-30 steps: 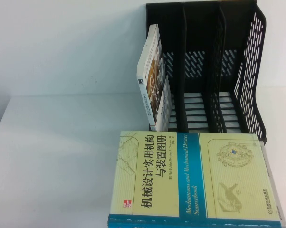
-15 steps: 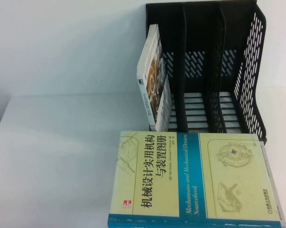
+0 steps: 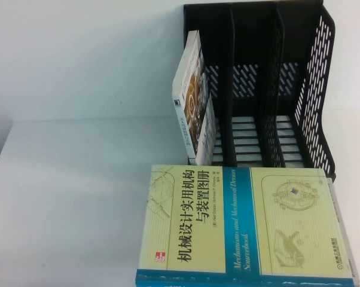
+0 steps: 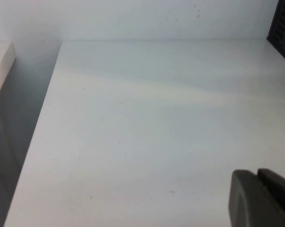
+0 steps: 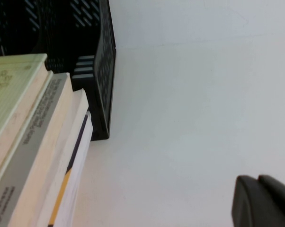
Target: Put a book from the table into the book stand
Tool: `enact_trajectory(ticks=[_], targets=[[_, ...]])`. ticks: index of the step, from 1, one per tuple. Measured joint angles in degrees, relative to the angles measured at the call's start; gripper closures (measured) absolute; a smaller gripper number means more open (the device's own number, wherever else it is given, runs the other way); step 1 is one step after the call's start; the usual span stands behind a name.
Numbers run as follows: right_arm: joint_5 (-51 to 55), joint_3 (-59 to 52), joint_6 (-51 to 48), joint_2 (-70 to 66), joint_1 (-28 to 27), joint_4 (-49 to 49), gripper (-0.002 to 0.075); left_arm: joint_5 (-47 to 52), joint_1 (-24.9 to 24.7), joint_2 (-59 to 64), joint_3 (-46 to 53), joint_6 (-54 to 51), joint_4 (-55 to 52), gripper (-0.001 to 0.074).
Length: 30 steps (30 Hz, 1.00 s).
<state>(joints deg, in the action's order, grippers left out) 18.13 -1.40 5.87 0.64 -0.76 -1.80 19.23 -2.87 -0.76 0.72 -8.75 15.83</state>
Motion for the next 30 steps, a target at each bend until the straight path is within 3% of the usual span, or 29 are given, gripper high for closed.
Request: enact_trajectory(ticks=[5,14,19,24,30], targets=[[-6.9,-0.2,0.0,0.0,0.0,0.0,0.0729,-4.1,0.0,0.0,0.5,0.0,2.7,0.0737],[-45.0,-0.2,0.0,0.0,0.0,0.1,0.0729,-31.4,0.0,0.0,0.5,-1.1,3.9,0.0737],[-60.6,-0.2,0.1,0.0,0.0,0.1,0.0729,-39.1,0.0,0.0,0.5,-1.3,4.1,0.0737],[-70.0,-0.2,0.1,0.1,0.0,2.5,0.0729,-42.5,0.0,0.0,0.5,1.4,4.4,0.0737],[-71.8,-0.2,0.1,0.1,0.0,12.2,0.0729,-46.1,0.0,0.0,0.5,6.3,4.8,0.0737]])
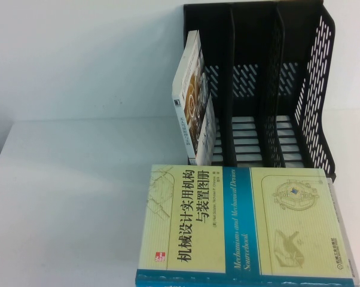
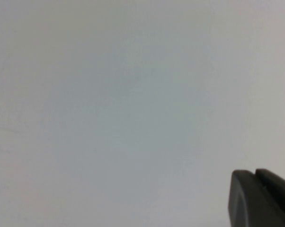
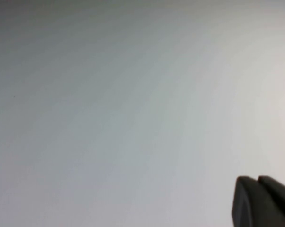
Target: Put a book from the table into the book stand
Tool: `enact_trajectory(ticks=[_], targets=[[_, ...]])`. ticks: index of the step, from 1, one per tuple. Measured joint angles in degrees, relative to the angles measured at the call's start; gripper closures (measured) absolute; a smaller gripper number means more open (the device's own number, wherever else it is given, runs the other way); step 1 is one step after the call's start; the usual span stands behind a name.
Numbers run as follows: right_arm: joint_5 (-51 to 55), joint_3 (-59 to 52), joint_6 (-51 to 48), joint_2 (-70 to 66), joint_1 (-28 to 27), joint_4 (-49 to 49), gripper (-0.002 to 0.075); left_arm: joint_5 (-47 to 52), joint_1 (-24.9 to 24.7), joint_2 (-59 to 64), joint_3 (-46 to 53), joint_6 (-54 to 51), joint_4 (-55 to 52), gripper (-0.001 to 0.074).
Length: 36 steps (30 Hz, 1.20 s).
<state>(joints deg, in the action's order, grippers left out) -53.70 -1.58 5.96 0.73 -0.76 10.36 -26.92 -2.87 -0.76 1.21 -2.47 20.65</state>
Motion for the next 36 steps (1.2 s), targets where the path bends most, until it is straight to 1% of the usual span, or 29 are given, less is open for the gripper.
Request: enact_trajectory(ticks=[2,4,5,7,10,13,15,17,22,25,27,32,36], targets=[[1.7,0.2,0.0,0.0,0.0,2.5,0.0729,-1.4,0.0,0.0,0.0,1.5,0.2,0.0737],[8.7,2.1,-1.0,0.0,0.0,6.0,0.0729,-1.8,0.0,0.0,-0.2,1.2,-0.2,0.0737],[12.7,3.5,-2.5,0.0,0.0,7.5,0.0729,-0.4,0.0,0.0,-0.9,0.0,-0.7,0.0737],[24.6,7.9,-8.6,0.0,0.0,10.9,0.0729,6.2,0.0,0.0,-5.0,-4.3,-1.9,0.0737],[43.1,14.8,-21.5,-0.4,0.0,15.5,0.0729,16.0,0.0,0.2,-12.5,-9.7,-2.3,0.0737],[55.9,21.0,-28.7,-4.4,0.0,18.0,0.0729,21.7,0.0,3.0,-18.3,-10.7,-0.6,0.0737],[63.4,24.1,-29.3,-8.5,0.0,18.8,0.0728,23.9,0.0,5.4,-20.2,-10.0,1.7,0.0737],[71.6,26.8,-27.4,-13.5,0.0,19.0,0.0728,25.4,0.0,8.1,-20.6,-9.5,3.7,0.0737],[91.0,32.7,-24.0,-30.5,0.0,19.0,0.0728,29.2,0.0,13.9,-20.6,-8.1,12.8,0.0737],[98.6,35.1,-23.2,-39.7,0.0,19.0,0.0728,31.6,0.0,17.0,-20.6,-7.8,18.9,0.0737],[100.5,35.8,-23.0,-44.5,0.0,19.0,0.0728,33.0,0.0,19.4,-20.6,-7.8,21.3,0.0737],[100.3,36.0,-24.3,-52.8,0.0,21.4,0.0728,38.6,0.0,25.9,-20.6,-7.8,29.7,0.0737],[98.7,36.1,-29.0,-57.2,0.0,25.9,0.0728,47.1,0.0,33.7,-20.6,-9.2,39.5,0.0737]])
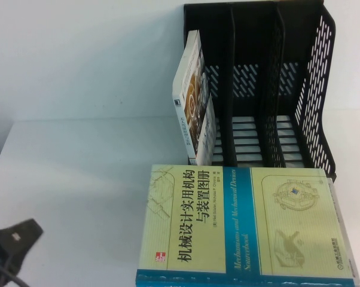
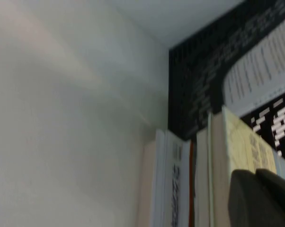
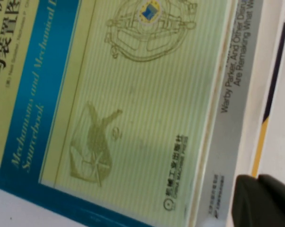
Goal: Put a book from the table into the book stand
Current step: Push book with right arm
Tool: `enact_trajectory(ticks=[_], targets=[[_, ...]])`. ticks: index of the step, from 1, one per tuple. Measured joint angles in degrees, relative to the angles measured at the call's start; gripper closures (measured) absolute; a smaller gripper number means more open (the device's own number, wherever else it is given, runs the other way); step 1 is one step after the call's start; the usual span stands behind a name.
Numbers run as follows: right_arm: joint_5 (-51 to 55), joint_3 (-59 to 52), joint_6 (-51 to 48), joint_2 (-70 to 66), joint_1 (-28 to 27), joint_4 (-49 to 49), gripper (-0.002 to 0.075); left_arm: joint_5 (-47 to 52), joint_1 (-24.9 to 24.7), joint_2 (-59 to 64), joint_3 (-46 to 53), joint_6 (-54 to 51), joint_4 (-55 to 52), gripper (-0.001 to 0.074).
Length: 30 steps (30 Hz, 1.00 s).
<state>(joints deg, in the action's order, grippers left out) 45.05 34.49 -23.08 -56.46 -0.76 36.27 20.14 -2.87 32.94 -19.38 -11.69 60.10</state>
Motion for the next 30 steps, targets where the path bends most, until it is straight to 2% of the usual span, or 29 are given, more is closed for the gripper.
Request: enact_trajectory(ticks=[4,10,16,20,27,30], targets=[[-2.3,0.0,-5.3,-4.6,0.0,5.5,0.0728,9.4,0.0,9.1,-1.2,-9.5,9.1,0.0737],[-4.6,1.2,-8.9,-11.8,0.0,8.6,0.0728,15.6,0.0,20.0,-5.7,-26.4,22.4,0.0737],[-5.2,2.7,-12.6,-18.0,0.2,11.4,0.0728,21.2,0.0,29.5,-10.3,-34.7,29.8,0.0723],[-5.5,3.9,-13.9,-21.2,1.6,13.6,0.0728,25.4,0.0,34.5,-14.1,-36.4,32.5,0.0627],[-7.1,6.9,-14.4,-24.9,6.3,14.5,0.0728,37.2,1.2,42.7,-21.3,-36.0,32.9,0.0314],[-8.0,7.3,-14.4,-25.7,8.4,15.4,0.0728,42.6,3.6,46.1,-23.6,-34.3,32.2,0.0233]])
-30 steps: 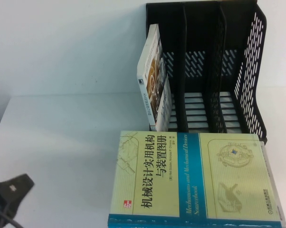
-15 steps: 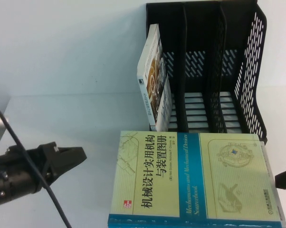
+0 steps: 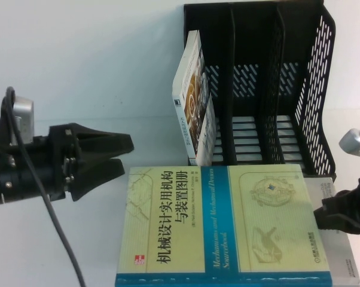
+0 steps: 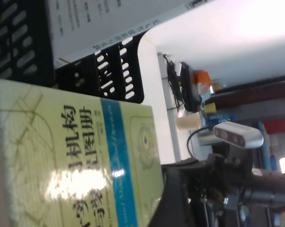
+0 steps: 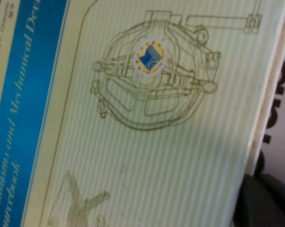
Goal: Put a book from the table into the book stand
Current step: Push book with right arm, then pick up the book with your left arm
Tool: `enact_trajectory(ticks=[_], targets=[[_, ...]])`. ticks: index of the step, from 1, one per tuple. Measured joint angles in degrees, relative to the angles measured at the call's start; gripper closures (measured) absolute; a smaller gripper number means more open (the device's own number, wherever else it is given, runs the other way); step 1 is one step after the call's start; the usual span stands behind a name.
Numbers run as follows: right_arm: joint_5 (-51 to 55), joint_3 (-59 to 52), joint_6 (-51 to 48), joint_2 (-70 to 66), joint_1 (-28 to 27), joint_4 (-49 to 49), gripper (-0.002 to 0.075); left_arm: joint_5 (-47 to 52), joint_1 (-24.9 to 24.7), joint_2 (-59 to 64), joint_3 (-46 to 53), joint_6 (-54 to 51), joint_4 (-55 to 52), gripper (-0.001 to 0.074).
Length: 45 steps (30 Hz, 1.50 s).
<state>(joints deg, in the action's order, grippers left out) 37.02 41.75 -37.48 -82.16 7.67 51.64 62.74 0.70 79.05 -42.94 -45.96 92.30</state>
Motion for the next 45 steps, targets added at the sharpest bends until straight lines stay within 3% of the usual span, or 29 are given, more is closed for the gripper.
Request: enact_trajectory(ticks=[8,14,30,45], targets=[[-2.0,0.4,0.0,-1.8,3.4,3.0,0.0728,3.6,8.2,4.4,-3.2,1.0,-4.6,0.0195],[-2.5,0.6,0.0,-2.7,4.8,5.2,0.0728,3.9,10.5,4.9,-3.3,1.0,-12.4,0.0193],[-3.0,0.6,0.0,-2.7,5.2,5.3,0.0728,3.8,10.5,21.5,-3.7,-0.7,-13.5,0.0161],[-3.4,0.6,-0.5,-3.0,5.3,7.5,0.0728,3.5,1.3,23.9,-3.8,1.5,-10.5,0.0175]])
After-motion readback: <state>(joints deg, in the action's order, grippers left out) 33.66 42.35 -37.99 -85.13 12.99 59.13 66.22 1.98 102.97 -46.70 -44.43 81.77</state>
